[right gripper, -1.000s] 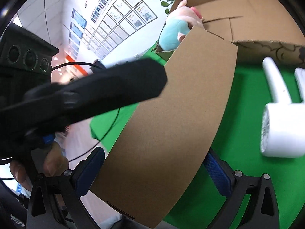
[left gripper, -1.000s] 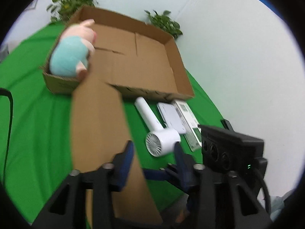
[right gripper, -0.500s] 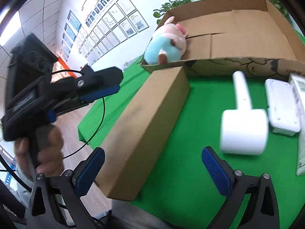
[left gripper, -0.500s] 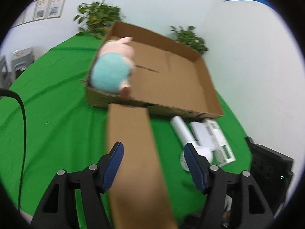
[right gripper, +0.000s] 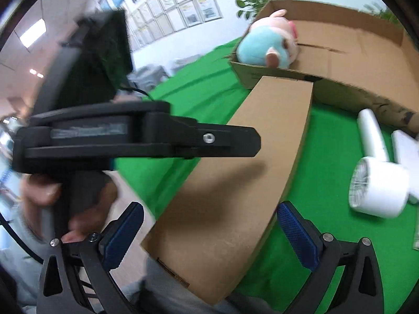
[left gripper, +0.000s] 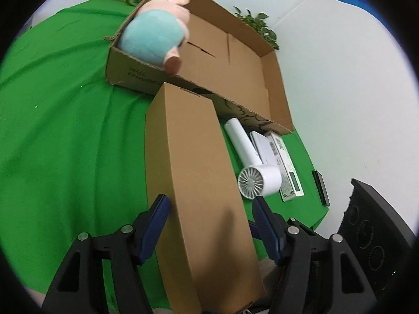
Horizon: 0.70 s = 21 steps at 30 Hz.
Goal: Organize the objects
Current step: 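Grasp the long brown cardboard box with the left tool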
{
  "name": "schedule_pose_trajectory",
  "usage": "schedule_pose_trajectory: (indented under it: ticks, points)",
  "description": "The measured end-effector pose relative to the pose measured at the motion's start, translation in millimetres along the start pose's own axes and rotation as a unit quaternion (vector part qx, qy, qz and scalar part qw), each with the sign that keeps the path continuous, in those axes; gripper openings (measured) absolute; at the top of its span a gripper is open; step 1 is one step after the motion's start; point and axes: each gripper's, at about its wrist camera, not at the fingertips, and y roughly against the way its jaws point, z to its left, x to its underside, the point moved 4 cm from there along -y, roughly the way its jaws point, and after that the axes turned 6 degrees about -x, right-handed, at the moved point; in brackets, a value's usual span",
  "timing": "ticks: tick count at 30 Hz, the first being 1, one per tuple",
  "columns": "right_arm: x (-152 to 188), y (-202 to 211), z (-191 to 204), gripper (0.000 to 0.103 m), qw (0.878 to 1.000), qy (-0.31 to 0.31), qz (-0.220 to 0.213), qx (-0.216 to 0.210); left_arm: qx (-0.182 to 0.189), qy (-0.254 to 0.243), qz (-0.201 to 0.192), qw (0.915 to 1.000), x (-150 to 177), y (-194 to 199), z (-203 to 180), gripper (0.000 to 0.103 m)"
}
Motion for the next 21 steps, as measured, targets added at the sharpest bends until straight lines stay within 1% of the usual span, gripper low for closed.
schedule_pose_trajectory:
  ticks: [4, 6, 10, 12, 14, 17, 21]
  points:
    - [5, 3, -2, 0.103, 0.999, -0.003, 0.006, 0.036, 0.034, 0.001, -0.004, 0.9994, 3, 4, -9, 0.064]
    - [7, 6, -4, 0.103, 0.999, -0.006, 0.006, 0.044, 0.036, -0.007, -0.007, 0.9993, 4, 5, -14, 0.064]
    - [8, 8, -6, 0.103, 0.999, -0.005, -0.002, 0.052, 0.041, 0.0, -0.008, 0.9991, 5, 8, -15, 0.064]
    - [10, 10, -6, 0.102, 0.999, -0.008, -0.01, 0.047, 0.039, -0.001, -0.012, 0.9992, 6, 12, -18, 0.064]
    - [11, 14, -9, 0.1, 0.999, -0.019, -0.016, 0.032, 0.041, -0.002, -0.016, 0.999, 6, 14, -21, 0.064]
    - [11, 20, -16, 0.099, 0.998, -0.053, -0.026, -0.01, 0.04, -0.01, -0.025, 0.9988, 3, 20, -29, 0.064]
    - [10, 19, -23, 0.098, 0.993, -0.085, -0.033, -0.072, 0.033, -0.023, -0.037, 0.9985, -1, 26, -37, 0.064]
